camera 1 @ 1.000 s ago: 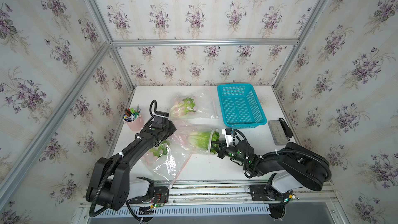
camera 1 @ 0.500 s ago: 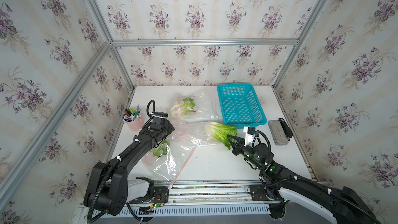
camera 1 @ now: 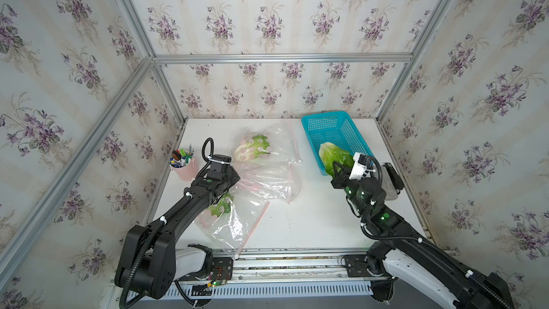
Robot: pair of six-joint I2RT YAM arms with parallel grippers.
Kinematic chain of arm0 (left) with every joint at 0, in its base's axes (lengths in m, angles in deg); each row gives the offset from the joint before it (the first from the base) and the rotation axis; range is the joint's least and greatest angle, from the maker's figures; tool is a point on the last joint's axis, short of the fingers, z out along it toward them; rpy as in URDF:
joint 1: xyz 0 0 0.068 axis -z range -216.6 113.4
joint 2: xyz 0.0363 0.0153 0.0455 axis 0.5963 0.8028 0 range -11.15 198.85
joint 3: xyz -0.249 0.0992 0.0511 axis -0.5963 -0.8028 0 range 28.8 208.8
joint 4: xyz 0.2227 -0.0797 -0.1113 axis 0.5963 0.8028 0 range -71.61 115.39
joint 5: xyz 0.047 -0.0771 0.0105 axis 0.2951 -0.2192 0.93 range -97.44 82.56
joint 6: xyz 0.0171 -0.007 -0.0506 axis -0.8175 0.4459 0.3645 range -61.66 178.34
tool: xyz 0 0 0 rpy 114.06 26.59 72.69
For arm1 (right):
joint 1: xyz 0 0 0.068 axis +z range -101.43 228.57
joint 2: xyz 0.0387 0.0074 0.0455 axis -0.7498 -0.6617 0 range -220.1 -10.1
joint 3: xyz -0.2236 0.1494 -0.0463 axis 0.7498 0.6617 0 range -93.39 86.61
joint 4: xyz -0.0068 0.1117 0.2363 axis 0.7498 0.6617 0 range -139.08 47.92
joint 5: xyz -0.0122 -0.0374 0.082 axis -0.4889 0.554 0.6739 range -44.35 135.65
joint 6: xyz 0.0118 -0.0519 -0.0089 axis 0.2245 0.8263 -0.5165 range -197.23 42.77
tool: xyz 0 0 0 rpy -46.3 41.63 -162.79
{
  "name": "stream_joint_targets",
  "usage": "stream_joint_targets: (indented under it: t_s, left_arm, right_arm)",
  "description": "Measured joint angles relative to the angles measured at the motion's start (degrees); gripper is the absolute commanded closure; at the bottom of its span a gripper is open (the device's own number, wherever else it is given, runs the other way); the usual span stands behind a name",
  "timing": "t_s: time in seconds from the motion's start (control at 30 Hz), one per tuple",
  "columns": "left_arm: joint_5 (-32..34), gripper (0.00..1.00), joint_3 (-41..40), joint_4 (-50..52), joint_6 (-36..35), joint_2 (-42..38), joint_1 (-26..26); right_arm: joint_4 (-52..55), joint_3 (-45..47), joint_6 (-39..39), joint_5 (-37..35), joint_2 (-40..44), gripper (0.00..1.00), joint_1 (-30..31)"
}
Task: Open the zip-top bag and take out the chinese cabbages
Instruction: Place the Chinese cabbage in the basket.
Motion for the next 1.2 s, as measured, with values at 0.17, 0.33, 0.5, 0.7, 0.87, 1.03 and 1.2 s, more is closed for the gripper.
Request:
stream_joint_targets:
  t_s: [0.17, 0.33, 0.5, 0.7, 0.87, 1.03, 1.2]
  left_arm:
    - [-1.0, 0.28, 0.4, 0.0, -2.3, 0.0, 0.1]
    - [-2.1, 0.01, 1.0, 0.0, -4.0, -0.1, 0.3]
    - [-3.5, 0.01, 1.8, 0.0, -6.4, -0.9, 0.7]
    - [-5.3, 0.01, 2.5, 0.0, -8.3, -1.9, 0.7]
    - [-6.8, 0.01, 2.8, 0.5, -9.8, -3.2, 0.7]
    - [-7.8, 0.01, 3.4, 1.3, -11.2, -4.6, 0.7]
    - [-8.9, 0.01, 3.5, 2.3, -11.7, -5.0, 0.7]
  right_arm:
    - [-1.7, -9.6, -4.0, 4.7, -10.2, 1.0, -6.7]
    - [-4.0, -18.6, -9.1, 10.2, -22.3, 1.0, -13.3]
    - [-7.4, -21.8, -16.3, 11.5, -31.8, 1.0, -16.0]
    - [-12.3, -27.0, -22.8, 15.5, -42.9, 1.0, -17.3]
    - [-15.4, -29.2, -27.5, 15.2, -48.2, 1.0, -17.9]
    - [-18.5, -31.0, -31.3, 15.6, -53.5, 1.0, -18.1]
    - [-21.0, -31.1, -34.6, 16.6, -57.5, 1.0, -18.1]
